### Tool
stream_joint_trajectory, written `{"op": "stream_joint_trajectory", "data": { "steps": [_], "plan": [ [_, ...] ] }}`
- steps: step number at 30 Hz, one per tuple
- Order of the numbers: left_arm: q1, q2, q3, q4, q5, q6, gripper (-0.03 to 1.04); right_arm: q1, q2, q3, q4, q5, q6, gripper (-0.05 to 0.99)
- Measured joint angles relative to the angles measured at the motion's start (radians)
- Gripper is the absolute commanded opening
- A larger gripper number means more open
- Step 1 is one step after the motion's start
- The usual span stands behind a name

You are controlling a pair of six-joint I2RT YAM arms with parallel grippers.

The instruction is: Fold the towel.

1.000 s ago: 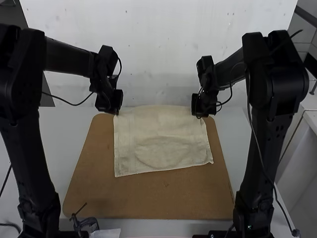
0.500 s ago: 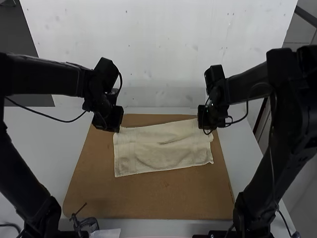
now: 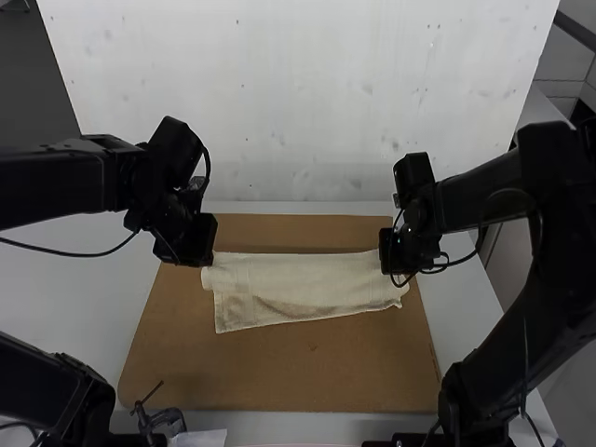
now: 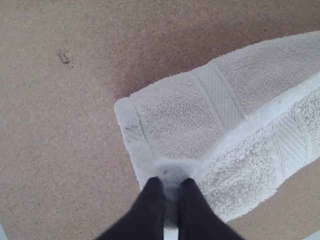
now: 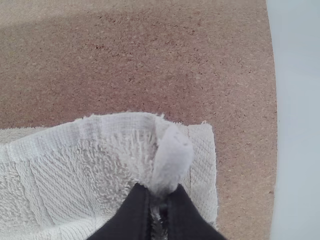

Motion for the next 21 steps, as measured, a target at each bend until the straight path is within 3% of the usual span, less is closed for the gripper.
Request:
{"op": "stream_joint_trajectory", "data": {
  "steps": [7, 16, 21],
  "plan": [
    [-0.033, -0.001, -0.079, -0.009, 0.021, -0.013, 0.01, 0.000, -0.027, -0.016, 0.005, -0.008, -0.001, 0.01],
    [-0.014, 0.129, -0.103, 0.132, 0.008, -0.017, 0.01, 0.000, -0.018, -0.019, 0.056, 0.000, -0.003, 0.01],
    [-0.013, 0.248, -0.092, 0.169, 0.004, -0.017, 0.01, 0.000, 0.036, -0.019, 0.083, 0.002, -0.003, 0.01]
  ]
}}
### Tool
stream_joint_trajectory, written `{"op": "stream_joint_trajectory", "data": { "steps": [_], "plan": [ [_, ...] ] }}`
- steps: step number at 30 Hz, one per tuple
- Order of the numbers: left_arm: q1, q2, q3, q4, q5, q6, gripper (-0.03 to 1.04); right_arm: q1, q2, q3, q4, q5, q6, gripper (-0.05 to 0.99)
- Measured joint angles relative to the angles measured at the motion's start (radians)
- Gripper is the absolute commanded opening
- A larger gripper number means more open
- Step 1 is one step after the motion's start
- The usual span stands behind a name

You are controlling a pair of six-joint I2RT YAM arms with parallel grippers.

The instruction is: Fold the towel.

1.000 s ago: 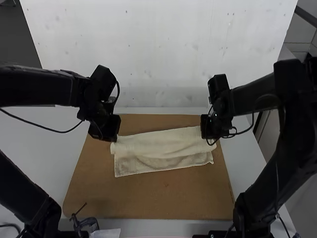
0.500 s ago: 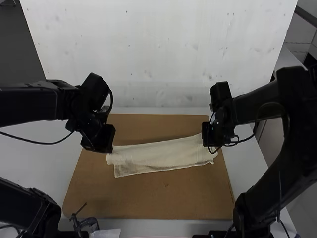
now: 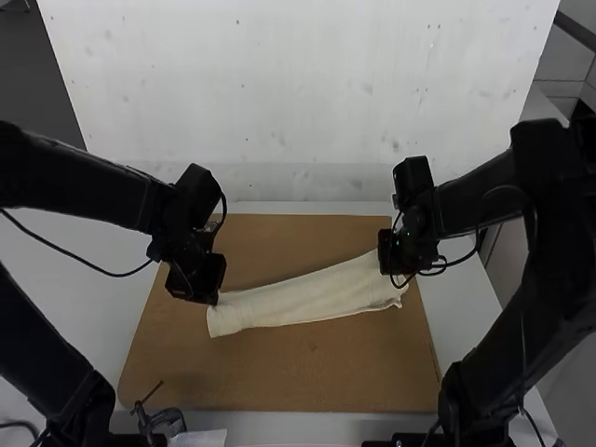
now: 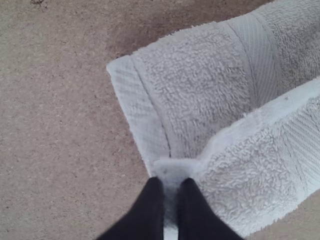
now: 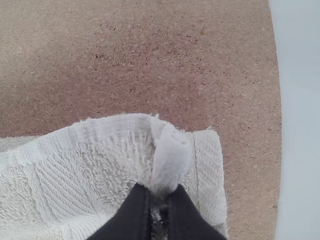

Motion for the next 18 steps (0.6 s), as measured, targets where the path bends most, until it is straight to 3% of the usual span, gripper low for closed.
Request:
{"op": "stream_joint_trajectory", "data": {
  "steps": [18],
  "plan": [
    [0.068, 0.161, 0.097, 0.115, -0.014, 0.009, 0.01, 0.000, 0.143, 0.042, 0.080, 0.017, 0.002, 0.01]
  ]
}}
